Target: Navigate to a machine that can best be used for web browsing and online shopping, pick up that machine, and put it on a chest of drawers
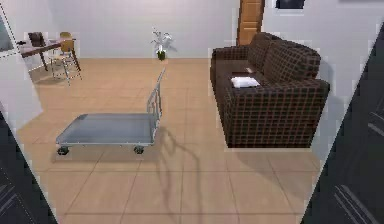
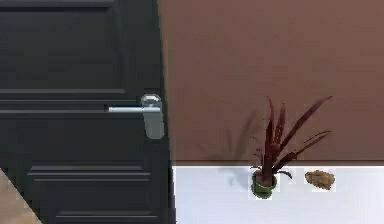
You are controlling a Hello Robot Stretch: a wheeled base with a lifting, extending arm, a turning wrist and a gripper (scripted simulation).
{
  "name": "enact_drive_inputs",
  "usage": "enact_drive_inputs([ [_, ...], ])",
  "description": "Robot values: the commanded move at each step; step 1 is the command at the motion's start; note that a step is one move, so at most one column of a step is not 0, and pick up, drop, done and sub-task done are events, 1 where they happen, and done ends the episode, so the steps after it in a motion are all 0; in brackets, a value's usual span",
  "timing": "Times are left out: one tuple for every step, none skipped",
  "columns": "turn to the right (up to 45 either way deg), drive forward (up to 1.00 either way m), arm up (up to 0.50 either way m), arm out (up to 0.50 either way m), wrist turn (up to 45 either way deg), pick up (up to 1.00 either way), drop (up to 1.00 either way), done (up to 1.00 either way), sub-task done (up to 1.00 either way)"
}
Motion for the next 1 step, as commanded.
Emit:
enact_drive_inputs([
  [0.0, 1.00, 0.00, 0.00, 0.0, 0.00, 0.00, 0.00, 0.00],
])
